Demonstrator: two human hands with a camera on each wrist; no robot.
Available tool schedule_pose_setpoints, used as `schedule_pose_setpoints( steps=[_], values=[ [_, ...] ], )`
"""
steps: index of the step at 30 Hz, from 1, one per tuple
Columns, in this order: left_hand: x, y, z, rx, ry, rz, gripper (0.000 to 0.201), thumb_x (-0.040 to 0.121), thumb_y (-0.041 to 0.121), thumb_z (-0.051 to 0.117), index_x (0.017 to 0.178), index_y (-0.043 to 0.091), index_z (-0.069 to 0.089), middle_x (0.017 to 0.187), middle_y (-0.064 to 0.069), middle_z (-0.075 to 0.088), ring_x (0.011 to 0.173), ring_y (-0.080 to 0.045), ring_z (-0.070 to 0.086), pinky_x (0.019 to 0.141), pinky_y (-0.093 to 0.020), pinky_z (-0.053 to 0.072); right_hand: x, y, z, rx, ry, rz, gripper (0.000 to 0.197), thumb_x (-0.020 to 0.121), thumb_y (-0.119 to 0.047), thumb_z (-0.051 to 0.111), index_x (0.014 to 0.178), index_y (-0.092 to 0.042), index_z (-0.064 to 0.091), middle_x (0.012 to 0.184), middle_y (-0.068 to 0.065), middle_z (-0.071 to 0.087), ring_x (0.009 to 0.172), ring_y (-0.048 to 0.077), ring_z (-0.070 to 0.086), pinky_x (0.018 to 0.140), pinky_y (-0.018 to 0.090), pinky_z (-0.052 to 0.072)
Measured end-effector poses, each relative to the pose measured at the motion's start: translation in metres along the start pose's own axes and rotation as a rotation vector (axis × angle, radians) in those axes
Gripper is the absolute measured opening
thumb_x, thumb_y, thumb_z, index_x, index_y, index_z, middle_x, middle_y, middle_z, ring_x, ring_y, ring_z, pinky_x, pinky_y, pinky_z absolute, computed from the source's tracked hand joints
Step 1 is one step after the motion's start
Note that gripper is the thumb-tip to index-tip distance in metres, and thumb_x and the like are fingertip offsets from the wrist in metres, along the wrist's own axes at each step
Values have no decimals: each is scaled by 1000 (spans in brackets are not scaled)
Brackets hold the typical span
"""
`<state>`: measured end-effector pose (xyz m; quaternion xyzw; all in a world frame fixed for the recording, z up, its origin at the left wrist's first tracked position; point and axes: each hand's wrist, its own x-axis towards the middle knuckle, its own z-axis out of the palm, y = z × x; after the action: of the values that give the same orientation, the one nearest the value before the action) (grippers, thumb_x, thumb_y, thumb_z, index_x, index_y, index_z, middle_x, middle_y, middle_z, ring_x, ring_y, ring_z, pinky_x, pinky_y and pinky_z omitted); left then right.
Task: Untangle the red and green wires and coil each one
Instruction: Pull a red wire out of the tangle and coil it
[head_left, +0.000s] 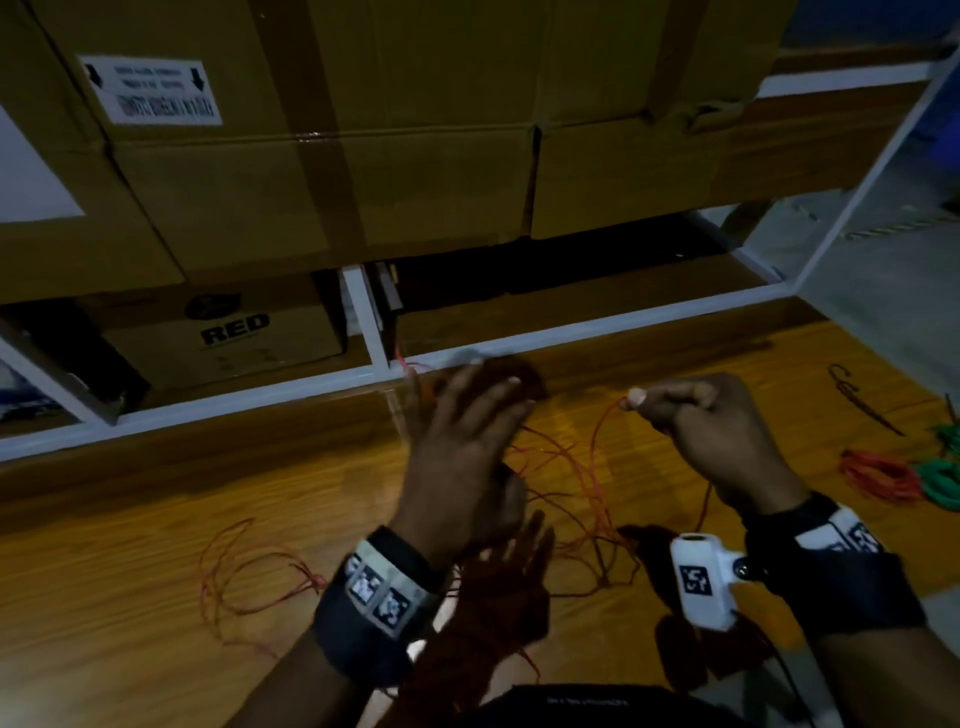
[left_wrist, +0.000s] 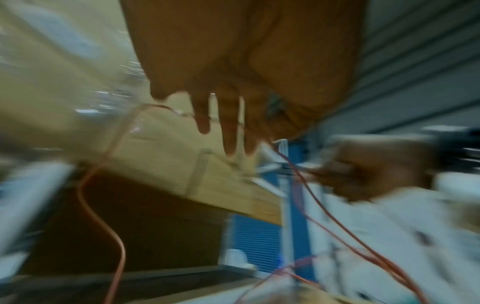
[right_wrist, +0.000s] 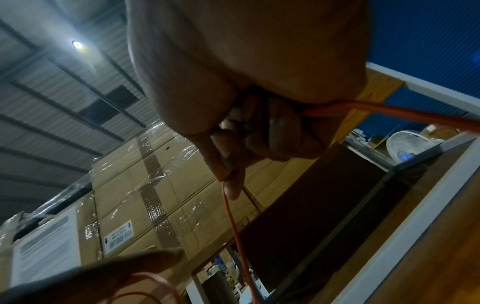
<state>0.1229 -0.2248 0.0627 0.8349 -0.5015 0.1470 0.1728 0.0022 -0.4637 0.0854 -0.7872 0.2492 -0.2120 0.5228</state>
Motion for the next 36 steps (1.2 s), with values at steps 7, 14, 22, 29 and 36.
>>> schedule_pose_setpoints(
  steps=[7, 14, 22, 29, 36],
  values=[
    [-3, -1, 22, 246, -461, -197, 80, 92, 80, 14, 141, 32, 54, 172, -4, 10, 155, -37, -18, 109, -76, -20, -6, -6, -12, -13, 41, -26, 14, 94, -26, 73, 83, -27, 81, 90, -13, 78, 91, 2, 71, 84, 34, 56],
    [-5, -18, 25, 174, -270, -283, 71, 88, 30, 69, 152, 18, 43, 156, -12, 43, 144, -38, 37, 119, -68, 22, -12, -8, -13, -39, 49, -40, 17, 94, -25, 72, 79, -28, 80, 86, -16, 76, 83, -8, 69, 81, 31, 53],
    [-16, 32, 72, -283, -259, -222, 60, 98, 62, 50, 141, 22, 59, 132, 1, 68, 116, -20, 63, 86, -31, 51, -10, -8, -5, -41, 6, -11, 16, 95, -25, 71, 82, -24, 82, 88, -16, 77, 85, -6, 69, 85, 37, 57],
    [-20, -10, 65, -838, -210, -436, 29, 94, 47, 67, 100, 23, 81, 76, 10, 74, 67, -7, 67, 60, -31, 50, -4, 6, -25, -79, 63, 12, 14, 95, -29, 71, 85, -26, 81, 94, -11, 77, 94, 6, 69, 93, 46, 57],
    [-61, -137, 33, -439, 123, -1240, 36, 95, 46, 68, 82, 13, 74, 79, -15, 71, 72, -35, 66, 60, -36, 51, -6, 22, -37, -121, 35, 93, 17, 96, -30, 71, 83, -25, 81, 104, -4, 76, 101, 18, 68, 97, 50, 53]
  ],
)
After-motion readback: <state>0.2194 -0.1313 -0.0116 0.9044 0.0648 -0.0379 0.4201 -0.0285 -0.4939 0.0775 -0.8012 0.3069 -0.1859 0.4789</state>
